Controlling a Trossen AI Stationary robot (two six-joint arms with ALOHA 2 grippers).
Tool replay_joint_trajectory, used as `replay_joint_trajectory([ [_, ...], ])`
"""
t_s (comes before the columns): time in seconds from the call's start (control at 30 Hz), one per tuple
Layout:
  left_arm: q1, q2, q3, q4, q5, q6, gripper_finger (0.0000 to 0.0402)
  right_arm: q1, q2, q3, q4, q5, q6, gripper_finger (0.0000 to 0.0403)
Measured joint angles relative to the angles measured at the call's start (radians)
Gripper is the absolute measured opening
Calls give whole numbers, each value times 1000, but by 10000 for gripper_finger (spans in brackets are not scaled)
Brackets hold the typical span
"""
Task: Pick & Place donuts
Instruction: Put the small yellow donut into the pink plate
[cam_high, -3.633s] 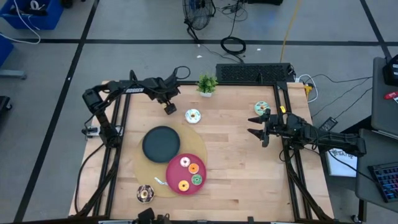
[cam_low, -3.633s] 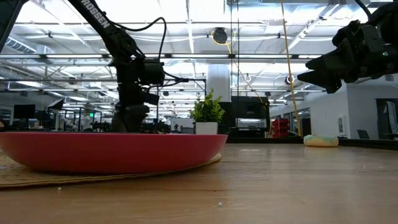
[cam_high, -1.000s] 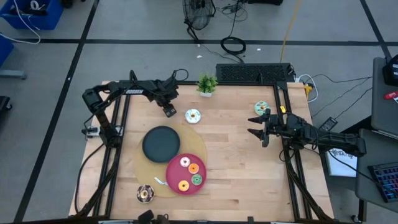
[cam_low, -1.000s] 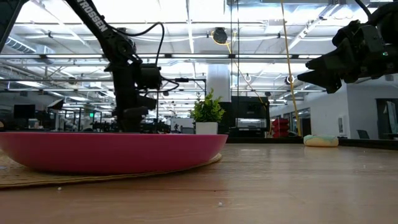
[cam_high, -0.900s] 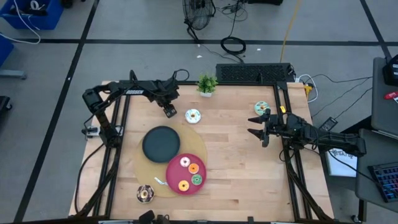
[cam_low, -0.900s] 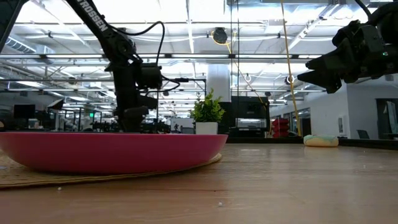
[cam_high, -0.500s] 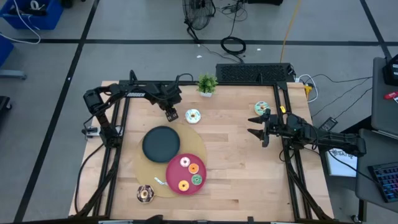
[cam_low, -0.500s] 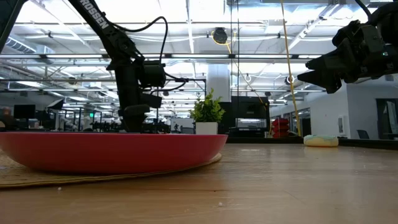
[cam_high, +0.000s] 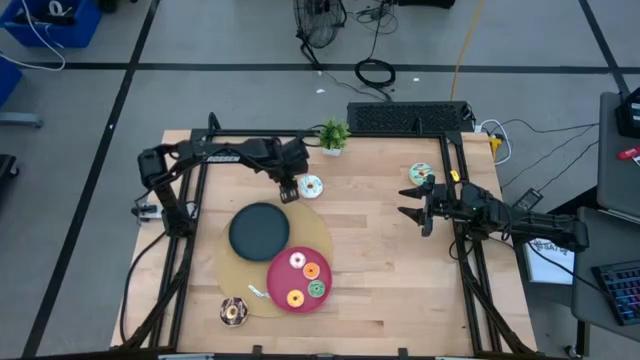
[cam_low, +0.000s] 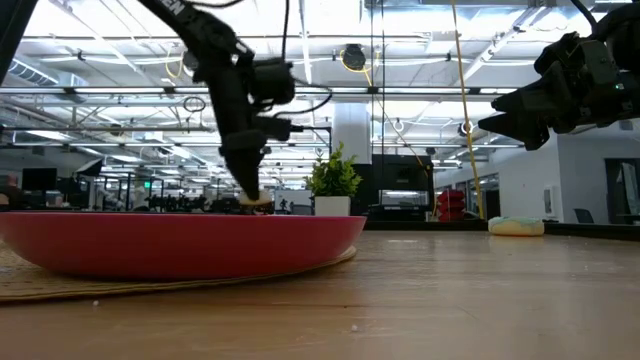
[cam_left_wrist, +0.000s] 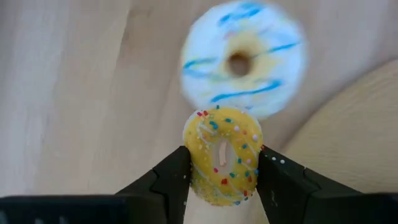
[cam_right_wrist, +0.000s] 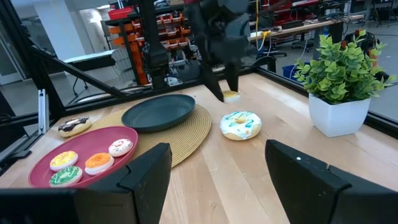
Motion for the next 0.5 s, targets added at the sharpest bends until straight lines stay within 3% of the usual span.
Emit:
replay_joint_trajectory([
  [0.27,-161,0,149,-149,2,-87,179,0,0,0,0,0,0,247],
  [0.5,-342,0,183,-219,31,-156,182,0,0,0,0,0,0,247],
])
